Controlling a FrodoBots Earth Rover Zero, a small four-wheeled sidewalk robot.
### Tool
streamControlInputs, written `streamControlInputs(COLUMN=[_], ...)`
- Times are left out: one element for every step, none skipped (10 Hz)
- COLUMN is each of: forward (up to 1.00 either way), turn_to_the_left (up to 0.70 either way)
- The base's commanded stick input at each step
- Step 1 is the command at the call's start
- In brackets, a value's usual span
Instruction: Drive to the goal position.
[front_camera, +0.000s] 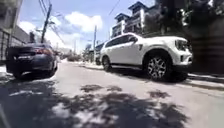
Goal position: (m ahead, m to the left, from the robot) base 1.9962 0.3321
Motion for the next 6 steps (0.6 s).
streamControlInputs(forward=[1.00,1.00,1.00,1.00,1.00,1.00], turn_to_the_left=[0.05,0.05,0.05,0.05,0.05,0.05])
